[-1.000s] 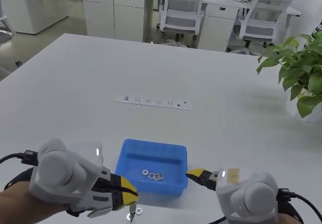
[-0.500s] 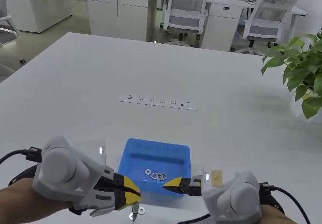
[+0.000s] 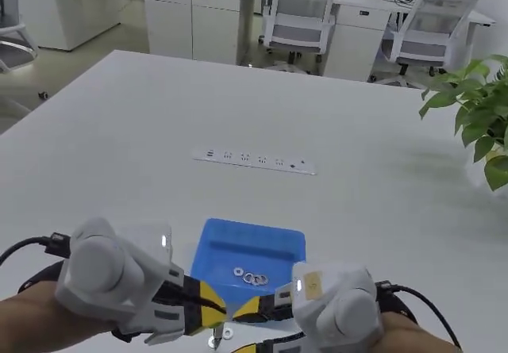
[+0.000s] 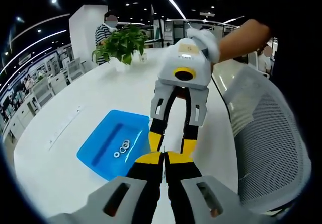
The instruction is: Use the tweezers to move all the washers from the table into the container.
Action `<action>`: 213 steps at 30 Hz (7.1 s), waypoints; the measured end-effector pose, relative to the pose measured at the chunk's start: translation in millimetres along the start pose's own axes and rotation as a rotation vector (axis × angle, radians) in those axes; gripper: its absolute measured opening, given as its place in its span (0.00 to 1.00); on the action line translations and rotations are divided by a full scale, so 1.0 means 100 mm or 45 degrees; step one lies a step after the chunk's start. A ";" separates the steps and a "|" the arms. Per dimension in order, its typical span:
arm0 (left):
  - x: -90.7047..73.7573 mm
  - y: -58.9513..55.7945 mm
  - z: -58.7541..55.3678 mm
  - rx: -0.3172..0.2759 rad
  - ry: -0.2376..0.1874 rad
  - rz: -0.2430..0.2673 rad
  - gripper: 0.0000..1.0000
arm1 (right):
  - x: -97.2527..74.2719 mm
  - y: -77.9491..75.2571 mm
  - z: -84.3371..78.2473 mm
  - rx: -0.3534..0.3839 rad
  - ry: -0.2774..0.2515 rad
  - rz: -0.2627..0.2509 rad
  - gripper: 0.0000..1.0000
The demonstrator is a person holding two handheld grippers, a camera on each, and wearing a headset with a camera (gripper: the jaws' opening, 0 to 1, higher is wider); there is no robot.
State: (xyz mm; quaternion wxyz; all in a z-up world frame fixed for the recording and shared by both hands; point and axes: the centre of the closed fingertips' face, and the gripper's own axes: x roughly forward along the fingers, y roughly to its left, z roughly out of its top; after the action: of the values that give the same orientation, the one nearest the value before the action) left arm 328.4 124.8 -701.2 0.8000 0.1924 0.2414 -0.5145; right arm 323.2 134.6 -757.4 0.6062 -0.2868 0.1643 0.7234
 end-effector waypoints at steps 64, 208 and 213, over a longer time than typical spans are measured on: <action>-0.12 0.00 0.03 -0.031 -0.057 0.004 0.36 | 0.03 -0.06 0.17 -0.019 -0.013 0.049 0.09; 0.10 0.92 0.32 -0.037 -0.177 0.176 0.05 | -0.05 -1.01 -0.02 0.043 0.025 -0.078 0.28; 0.06 0.92 0.37 -0.039 -0.185 0.181 0.05 | -0.16 -1.00 -0.02 0.062 0.027 -0.117 0.31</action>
State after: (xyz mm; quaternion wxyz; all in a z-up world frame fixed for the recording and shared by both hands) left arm 421.5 136.4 -669.5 0.8527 0.1592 0.1763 -0.4652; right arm 422.4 142.4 -737.9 0.6439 -0.2867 0.1748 0.6875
